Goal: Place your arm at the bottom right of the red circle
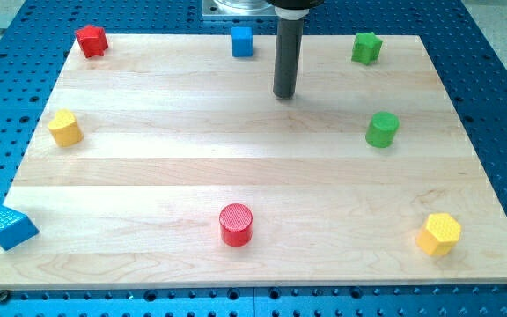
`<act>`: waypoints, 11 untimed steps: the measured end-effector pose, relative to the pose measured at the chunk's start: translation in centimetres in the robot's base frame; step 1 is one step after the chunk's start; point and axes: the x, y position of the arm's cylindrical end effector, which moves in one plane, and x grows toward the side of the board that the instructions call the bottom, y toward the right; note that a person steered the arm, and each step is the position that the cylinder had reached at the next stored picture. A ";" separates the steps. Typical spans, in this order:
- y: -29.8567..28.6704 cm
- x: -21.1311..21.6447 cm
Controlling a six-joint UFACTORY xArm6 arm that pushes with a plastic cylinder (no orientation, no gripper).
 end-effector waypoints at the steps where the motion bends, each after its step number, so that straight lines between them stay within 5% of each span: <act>1: -0.3 -0.9; 7: -0.4 -1.3; 8: -5.9 -0.5; 9: -11.1 6.6; 11: 6.4 17.8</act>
